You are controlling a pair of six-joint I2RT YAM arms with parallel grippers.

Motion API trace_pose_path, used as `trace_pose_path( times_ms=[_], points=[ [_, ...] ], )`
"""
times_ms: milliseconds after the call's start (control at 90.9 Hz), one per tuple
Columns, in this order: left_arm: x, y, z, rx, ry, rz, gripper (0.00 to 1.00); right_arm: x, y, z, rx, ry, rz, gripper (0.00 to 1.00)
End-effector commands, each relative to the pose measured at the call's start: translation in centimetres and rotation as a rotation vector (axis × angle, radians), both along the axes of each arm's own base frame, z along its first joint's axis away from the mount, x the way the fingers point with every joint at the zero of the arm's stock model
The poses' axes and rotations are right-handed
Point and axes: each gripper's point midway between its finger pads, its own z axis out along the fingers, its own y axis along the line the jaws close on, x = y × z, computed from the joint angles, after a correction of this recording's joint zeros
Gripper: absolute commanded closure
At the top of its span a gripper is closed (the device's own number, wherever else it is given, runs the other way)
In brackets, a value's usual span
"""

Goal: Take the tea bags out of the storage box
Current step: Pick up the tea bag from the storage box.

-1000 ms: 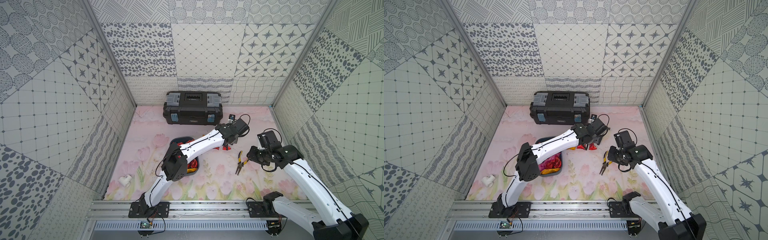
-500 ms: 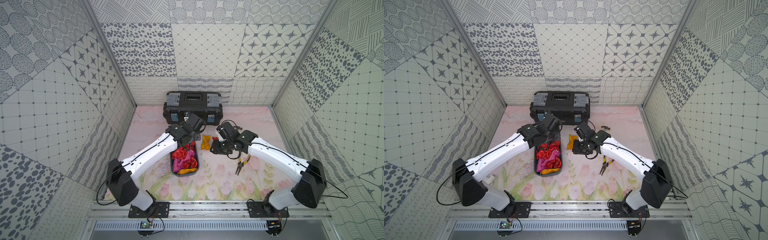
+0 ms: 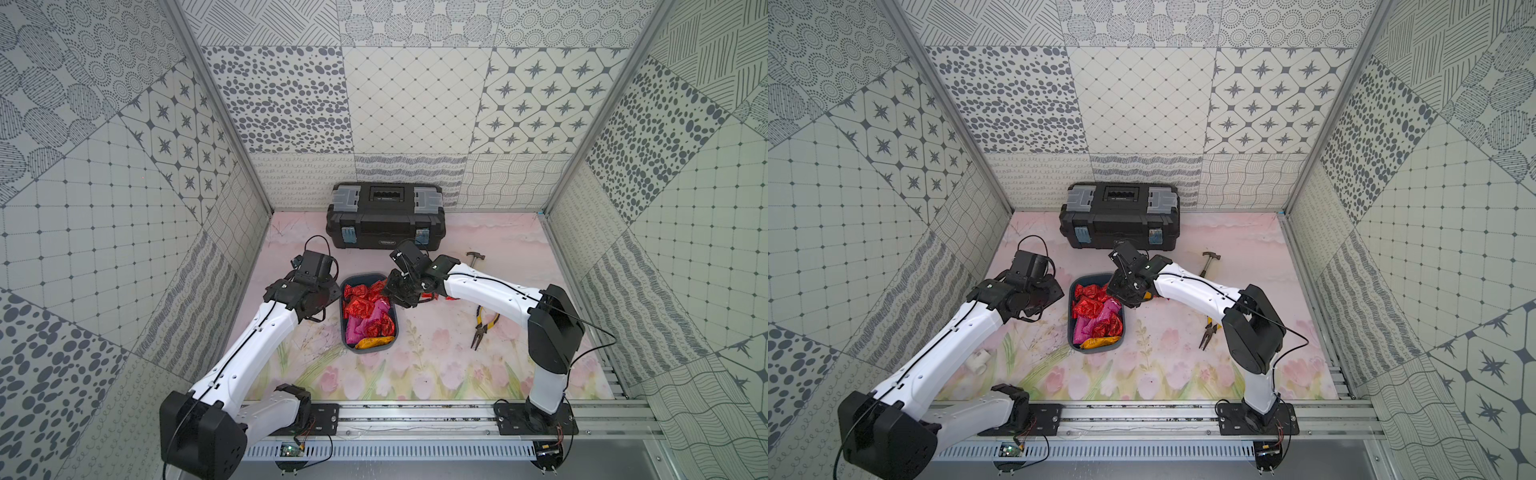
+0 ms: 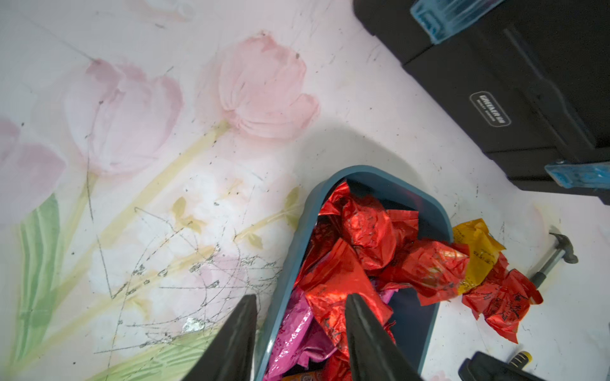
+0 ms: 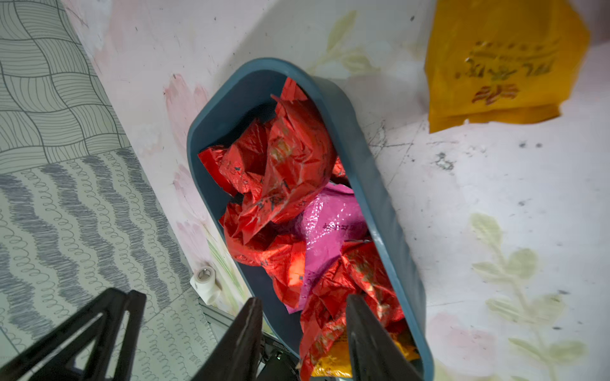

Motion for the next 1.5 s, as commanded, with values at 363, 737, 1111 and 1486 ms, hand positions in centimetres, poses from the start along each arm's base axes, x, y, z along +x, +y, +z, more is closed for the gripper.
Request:
trace_pose_path(
  times_ms=[363,737,1111,1486],
  points=[
    [-3.6,0.5,-2.2,-0.086,0.071,0.049,0.50,3.4,1.5,-0.4,0.056,0.017,-0.253,0.51],
    [-3.8,0.3,-2.4,-0.102,0.078,0.057,0.50,4.8,1.2,-2.1,0.054,0.053,-0.343,0.50],
    [-4.5,0.6,-2.6,-0.100,0.081,0.076,0.51,5.0,1.9,-1.5,0.069,0.034,-0.296,0.95],
    [-4.2,1.0,-2.6,-0.070,0.074,0.061,0.51,3.0,0.7,3.2,0.130,-0.031,-0.189,1.00]
  ],
)
